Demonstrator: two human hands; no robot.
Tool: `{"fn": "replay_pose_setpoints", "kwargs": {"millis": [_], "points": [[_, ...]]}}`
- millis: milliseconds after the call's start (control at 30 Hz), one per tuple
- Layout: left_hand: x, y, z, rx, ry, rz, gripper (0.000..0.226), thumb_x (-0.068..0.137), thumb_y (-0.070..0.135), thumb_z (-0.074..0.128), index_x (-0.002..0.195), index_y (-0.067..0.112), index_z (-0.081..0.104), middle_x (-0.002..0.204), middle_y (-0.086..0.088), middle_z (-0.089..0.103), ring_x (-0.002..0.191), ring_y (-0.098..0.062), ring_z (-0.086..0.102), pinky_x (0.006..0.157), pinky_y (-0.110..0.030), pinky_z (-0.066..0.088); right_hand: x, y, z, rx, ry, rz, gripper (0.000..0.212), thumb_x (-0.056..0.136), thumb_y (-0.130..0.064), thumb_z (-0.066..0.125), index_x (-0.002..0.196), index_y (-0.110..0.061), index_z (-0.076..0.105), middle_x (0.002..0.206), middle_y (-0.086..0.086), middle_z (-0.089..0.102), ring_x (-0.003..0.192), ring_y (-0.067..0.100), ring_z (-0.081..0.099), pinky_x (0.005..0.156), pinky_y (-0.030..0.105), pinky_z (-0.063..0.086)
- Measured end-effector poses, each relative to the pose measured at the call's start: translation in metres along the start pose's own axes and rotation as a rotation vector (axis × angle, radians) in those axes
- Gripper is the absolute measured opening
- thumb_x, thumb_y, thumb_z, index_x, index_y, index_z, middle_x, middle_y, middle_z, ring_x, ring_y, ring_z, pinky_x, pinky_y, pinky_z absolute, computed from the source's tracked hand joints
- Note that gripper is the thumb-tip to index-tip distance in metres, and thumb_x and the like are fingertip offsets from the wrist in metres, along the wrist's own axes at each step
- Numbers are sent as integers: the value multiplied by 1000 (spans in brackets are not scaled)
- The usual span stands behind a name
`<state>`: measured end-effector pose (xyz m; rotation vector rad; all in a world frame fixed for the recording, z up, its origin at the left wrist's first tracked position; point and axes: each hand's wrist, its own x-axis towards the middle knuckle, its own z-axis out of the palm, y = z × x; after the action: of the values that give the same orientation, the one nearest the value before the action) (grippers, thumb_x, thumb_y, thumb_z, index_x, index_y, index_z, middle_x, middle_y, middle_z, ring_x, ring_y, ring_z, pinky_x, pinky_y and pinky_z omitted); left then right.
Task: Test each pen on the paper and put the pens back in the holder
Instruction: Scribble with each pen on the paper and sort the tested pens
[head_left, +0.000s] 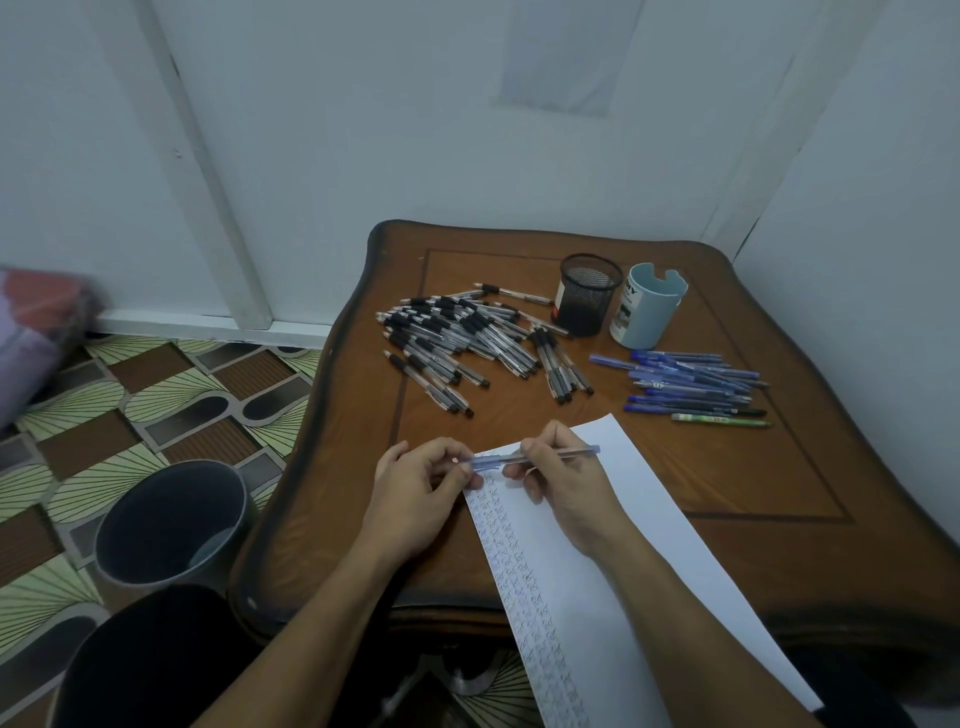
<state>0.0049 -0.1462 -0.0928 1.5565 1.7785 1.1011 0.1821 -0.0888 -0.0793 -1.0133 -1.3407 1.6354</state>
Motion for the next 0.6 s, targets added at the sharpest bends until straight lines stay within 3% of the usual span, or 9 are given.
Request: {"fn": "replay_pose_setpoints", "kwargs": {"millis": [133,200,267,367,467,600], "points": [[-3,-1,4,81,28,22,4,94,37,56,89,37,56,81,26,69,93,13,57,115,-32,12,1,-4,3,68,50,33,14,94,-6,63,86,-10,51,63,4,57,55,13,46,48,20,39],[-5,-2,6,133,46,49,5,92,41,57,89,38,56,81,23,68,91,12,58,115,-31,13,1,-12,2,165,73,112,21,87,-4,70,84,-12,51,62,4,51,53,12,43,46,21,37],[-6,-2,7,174,55,77,7,92,43,56,91,36,56,83,23,68,89,10,59,116,-32,13,1,-26,-7,108,82,179,21,80,-5,77,79,-12,57,63,4,54,51,11,47,44,22,36],[-7,-5,6,206,47,99,7,92,44,56,93,37,56,84,23,67,93,11,58,118,-36,13,-2,-51,-22,-272,-9,158,16,73,-9,84,73,-13,69,65,0,65,57,10,55,49,25,37],[-10,-6,5,228,23,127,13,90,47,59,101,41,59,89,31,63,120,12,43,119,-37,10,-9,-66,-32,-577,-66,125,12,72,-15,86,74,-20,76,73,-9,72,72,1,63,67,24,42],[-14,1,2,308,-43,143,42,85,51,64,124,38,61,124,27,53,132,4,33,118,-34,3,-14,-63,-53,-1062,-116,43,10,81,-22,80,80,-30,75,85,-17,70,82,-1,59,71,18,41]]}}
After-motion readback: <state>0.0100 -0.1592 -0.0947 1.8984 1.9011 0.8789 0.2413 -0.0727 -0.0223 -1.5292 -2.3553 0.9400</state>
